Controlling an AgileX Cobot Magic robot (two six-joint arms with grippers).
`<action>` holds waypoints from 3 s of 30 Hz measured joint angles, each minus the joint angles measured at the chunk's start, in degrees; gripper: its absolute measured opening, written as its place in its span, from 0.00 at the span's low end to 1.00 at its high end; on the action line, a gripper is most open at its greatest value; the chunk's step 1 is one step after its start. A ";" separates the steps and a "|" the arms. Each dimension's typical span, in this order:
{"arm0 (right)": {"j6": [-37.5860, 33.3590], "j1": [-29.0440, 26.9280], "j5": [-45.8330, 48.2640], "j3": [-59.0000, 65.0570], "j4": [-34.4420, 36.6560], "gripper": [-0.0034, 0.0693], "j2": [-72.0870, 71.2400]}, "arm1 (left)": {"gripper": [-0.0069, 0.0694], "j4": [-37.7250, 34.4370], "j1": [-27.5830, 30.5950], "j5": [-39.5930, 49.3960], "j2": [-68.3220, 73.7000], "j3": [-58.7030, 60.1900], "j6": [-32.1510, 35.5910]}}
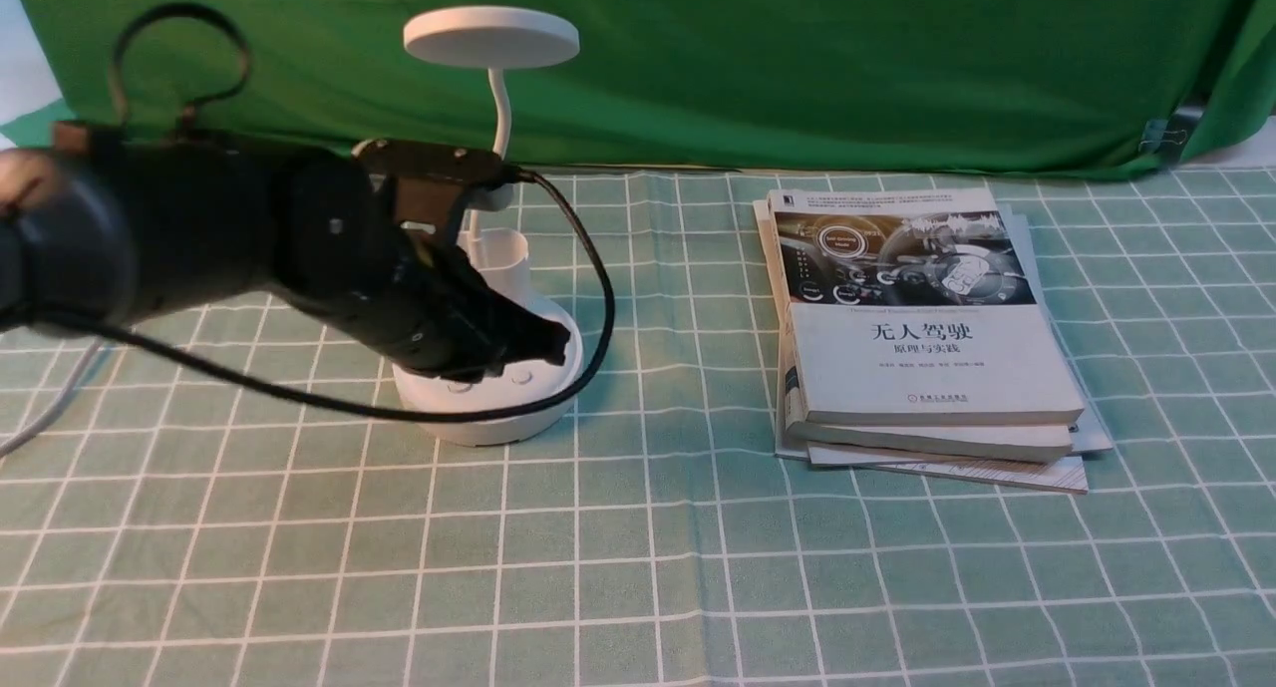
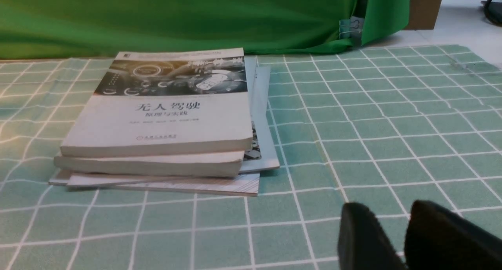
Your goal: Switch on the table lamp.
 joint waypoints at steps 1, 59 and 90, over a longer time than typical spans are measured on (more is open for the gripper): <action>0.00 0.00 0.00 0.00 0.00 0.37 0.00 | 0.09 1.82 -0.21 1.73 3.21 -3.23 -1.23; 0.00 0.00 -0.12 0.00 0.00 0.38 0.00 | 0.09 0.71 -0.29 -0.92 12.40 -8.69 -2.57; 0.00 0.00 -0.06 0.00 0.00 0.38 0.00 | 0.09 -27.77 -0.91 2.20 -32.83 22.94 18.37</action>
